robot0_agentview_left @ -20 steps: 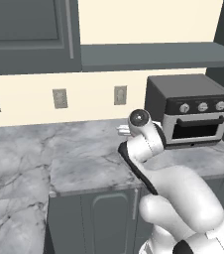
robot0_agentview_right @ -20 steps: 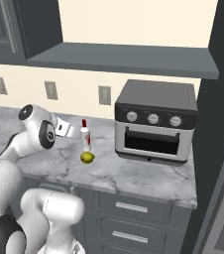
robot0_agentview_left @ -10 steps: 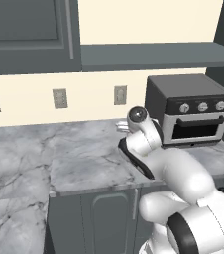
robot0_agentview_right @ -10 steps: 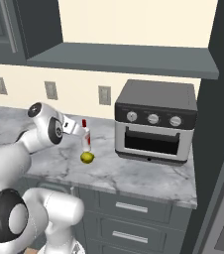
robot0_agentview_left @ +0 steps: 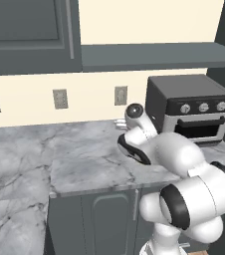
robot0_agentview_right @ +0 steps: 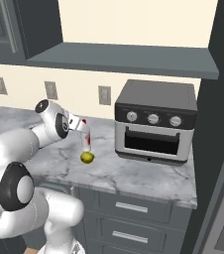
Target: Place the beer and liquor on the top shelf of the fridge to keep them out of children's reach, and place the pear on lower shelves for easy access.
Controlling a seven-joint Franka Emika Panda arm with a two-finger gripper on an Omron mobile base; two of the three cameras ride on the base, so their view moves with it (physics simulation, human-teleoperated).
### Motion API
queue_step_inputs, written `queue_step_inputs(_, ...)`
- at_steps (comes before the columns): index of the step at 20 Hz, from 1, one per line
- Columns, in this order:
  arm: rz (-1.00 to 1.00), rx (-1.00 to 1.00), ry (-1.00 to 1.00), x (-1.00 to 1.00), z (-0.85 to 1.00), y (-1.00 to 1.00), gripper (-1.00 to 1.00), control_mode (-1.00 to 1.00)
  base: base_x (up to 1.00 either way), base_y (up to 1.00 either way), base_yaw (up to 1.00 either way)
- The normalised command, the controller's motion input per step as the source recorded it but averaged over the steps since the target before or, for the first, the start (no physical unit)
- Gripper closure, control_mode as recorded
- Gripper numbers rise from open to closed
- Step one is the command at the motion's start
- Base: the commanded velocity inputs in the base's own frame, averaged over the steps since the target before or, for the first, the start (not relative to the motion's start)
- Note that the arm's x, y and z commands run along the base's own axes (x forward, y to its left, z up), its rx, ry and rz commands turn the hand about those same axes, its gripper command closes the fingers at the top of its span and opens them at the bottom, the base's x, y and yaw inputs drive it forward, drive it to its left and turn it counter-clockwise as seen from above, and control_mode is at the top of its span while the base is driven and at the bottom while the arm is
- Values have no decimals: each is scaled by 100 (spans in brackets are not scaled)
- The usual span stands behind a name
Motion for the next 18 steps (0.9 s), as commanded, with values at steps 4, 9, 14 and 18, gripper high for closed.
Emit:
queue_step_inputs(4, 0, 0, 4, 33, -26, 0, -100, -100, 0, 0, 0)
queue_step_inputs(9, 0, 0, 3, 32, -27, 0, -100, -100, 0, 0, 0)
queue_step_inputs(14, 0, 0, 0, 30, -19, 0, -100, -100, 0, 0, 0)
queue_step_inputs(18, 0, 0, 0, 24, -15, 0, -100, -100, 0, 0, 0)
